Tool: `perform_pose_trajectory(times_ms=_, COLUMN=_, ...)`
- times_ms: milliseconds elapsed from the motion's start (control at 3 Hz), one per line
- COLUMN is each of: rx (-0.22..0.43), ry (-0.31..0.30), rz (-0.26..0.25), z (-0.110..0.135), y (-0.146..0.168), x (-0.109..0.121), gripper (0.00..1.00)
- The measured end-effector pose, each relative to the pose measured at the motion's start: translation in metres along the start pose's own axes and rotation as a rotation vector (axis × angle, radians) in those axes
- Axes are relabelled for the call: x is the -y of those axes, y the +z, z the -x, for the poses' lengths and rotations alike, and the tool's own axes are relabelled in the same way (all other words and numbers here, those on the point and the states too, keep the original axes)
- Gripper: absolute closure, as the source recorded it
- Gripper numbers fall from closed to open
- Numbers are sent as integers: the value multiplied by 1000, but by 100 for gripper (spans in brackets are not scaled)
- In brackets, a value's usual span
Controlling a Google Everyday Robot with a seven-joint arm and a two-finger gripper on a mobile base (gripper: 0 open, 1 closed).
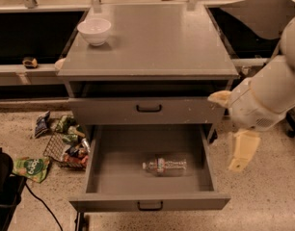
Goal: Pick water bottle from middle drawer and place on counter
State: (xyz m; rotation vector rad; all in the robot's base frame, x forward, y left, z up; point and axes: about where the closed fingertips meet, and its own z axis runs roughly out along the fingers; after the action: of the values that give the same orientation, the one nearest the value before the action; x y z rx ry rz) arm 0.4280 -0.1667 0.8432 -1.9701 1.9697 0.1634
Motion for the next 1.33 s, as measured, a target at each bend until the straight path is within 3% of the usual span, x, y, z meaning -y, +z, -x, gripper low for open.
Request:
perform_pose_trajectory(times_ms=333, rx=114, ry=-17, rz=80, z=-3, y=76, x=-15, gripper=0)
perform_pose_trajectory(times_ms=1000, rx=99, ry=-8, rz=70, z=-13, y=94, x=-6, gripper=0)
perform_pose_trajectory(times_ms=1333, rx=93, ry=-22, rz=52, z=-32, y=139, x=21, gripper=0)
